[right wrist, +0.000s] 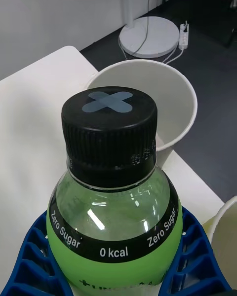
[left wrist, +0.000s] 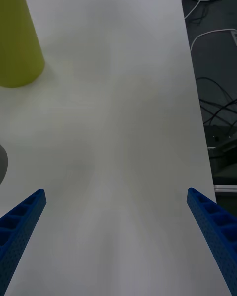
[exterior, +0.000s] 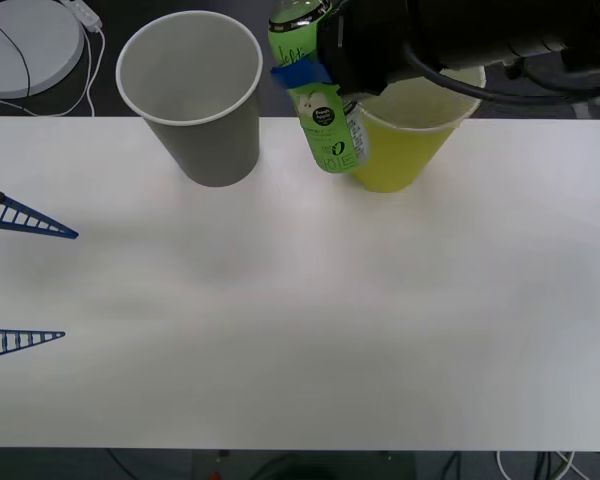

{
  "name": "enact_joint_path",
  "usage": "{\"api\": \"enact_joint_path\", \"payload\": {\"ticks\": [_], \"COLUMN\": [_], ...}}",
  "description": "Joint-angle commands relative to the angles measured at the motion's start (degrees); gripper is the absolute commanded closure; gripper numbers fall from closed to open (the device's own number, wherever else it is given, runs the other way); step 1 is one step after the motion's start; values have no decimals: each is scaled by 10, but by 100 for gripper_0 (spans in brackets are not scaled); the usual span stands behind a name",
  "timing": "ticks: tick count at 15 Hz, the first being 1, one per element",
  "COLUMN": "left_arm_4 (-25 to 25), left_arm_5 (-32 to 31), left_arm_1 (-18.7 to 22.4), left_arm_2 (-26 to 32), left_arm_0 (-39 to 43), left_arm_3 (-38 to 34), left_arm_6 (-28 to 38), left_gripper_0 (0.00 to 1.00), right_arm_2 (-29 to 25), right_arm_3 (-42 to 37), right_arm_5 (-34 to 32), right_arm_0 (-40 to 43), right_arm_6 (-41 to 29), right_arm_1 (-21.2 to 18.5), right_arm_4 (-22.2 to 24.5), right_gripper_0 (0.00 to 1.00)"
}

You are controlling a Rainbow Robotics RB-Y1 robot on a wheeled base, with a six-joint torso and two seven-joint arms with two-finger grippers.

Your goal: Put the can into the green bin and the plastic bottle into the gray bin

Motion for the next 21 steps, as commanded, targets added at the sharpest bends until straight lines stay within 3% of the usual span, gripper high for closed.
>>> {"api": "enact_joint_path", "payload": {"ticks": [1, 8, 21], "left_arm_4": [0, 0, 0], "left_arm_5": [0, 0, 0], "left_arm_1": [0, 0, 0], "left_arm_2": [0, 0, 0], "left_arm_0": [0, 0, 0], "left_arm_3": [0, 0, 0], "left_arm_6": [0, 0, 0], "left_gripper_0": [0, 0, 0], "right_arm_2": [1, 28, 71], "right_arm_3": [46, 153, 389], "right_arm_5": [-50, -66, -66], "right_arm_0": [-50, -144, -279], "right_arm_6": [0, 0, 1], "right_arm_1": [32, 105, 206], "right_arm_4": [28, 100, 172], "right_gripper_0": [100, 100, 100]}}
